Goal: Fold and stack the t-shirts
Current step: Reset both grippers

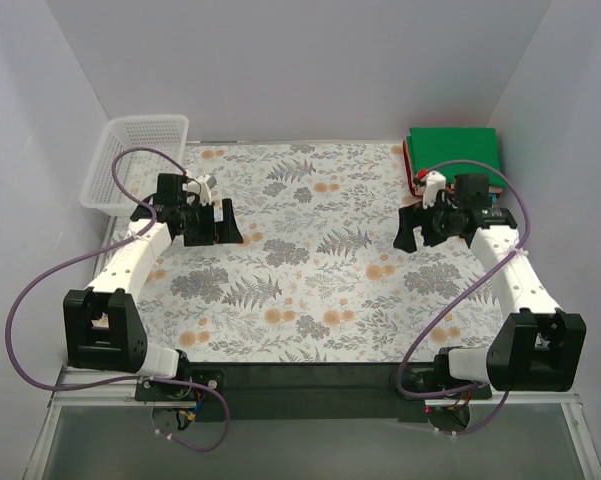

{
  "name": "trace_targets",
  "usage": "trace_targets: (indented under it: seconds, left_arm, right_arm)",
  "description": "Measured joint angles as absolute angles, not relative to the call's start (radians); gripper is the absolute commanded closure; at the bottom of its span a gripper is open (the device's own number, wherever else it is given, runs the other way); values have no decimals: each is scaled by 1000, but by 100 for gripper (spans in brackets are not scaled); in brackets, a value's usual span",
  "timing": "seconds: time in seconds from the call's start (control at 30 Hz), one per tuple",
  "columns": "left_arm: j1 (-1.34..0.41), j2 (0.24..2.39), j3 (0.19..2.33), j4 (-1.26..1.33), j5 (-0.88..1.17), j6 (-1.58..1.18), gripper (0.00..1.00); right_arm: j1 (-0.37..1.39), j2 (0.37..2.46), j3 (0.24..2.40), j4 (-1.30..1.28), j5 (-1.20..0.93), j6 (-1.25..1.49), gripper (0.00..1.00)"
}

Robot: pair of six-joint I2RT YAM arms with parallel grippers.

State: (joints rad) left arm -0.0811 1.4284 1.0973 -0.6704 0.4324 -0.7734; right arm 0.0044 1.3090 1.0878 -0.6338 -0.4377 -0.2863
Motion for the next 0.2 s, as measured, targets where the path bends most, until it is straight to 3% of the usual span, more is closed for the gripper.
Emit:
trace_targets:
  seconds: [0.2]
  left_arm:
    - [-83, 1348, 1003, -690, 382, -765, 5]
  right_arm:
    - [81, 1201, 932, -594, -444, -249, 2]
